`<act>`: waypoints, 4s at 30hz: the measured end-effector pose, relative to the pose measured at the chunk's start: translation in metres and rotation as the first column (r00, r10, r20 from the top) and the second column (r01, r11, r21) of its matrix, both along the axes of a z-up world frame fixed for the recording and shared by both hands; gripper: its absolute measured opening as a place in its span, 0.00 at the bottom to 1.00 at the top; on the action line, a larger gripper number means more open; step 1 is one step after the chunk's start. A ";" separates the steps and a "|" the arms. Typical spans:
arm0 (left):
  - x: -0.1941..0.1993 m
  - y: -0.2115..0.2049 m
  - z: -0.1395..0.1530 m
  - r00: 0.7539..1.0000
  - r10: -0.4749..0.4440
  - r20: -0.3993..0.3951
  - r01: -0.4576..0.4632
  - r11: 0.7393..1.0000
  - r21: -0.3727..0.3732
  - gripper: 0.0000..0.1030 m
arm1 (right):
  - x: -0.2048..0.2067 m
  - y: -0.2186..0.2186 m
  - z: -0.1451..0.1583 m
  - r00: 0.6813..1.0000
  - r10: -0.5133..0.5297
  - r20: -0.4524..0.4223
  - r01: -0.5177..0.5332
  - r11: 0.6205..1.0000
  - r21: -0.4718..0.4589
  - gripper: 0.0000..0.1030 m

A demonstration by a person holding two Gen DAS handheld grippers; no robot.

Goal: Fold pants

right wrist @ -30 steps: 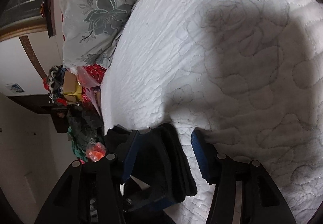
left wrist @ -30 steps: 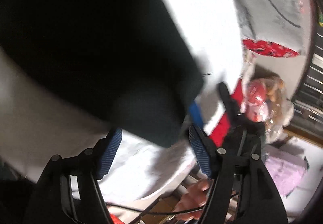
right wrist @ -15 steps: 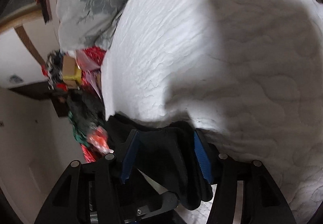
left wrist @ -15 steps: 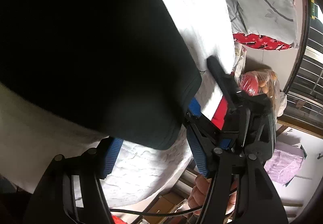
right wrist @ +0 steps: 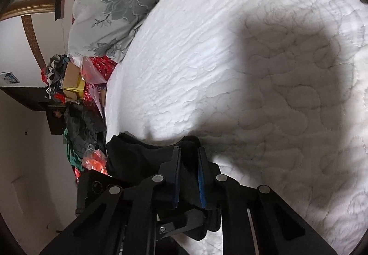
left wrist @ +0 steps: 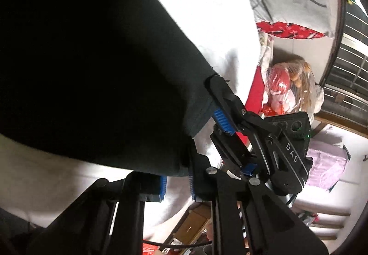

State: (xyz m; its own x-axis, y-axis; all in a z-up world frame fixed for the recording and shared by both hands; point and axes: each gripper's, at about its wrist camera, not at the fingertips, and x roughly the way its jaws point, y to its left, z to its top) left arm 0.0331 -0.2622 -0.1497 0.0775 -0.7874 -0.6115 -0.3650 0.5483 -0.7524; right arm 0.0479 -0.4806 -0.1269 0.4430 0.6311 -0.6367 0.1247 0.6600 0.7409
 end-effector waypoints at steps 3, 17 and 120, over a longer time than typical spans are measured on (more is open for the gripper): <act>0.003 0.005 0.008 1.000 0.008 0.001 -0.008 1.000 -0.021 0.12 | -0.006 0.005 0.012 1.000 -0.011 0.017 0.011 1.000 -0.007 0.12; -0.003 0.118 0.047 0.984 0.150 0.096 -0.146 0.988 -0.054 0.12 | 0.005 0.106 0.062 0.994 0.036 0.102 -0.037 0.999 0.007 0.10; 0.178 0.426 0.047 0.881 -0.466 0.084 0.366 0.782 0.504 0.44 | -0.022 0.597 -0.018 0.828 0.490 0.273 0.031 0.446 -0.894 0.74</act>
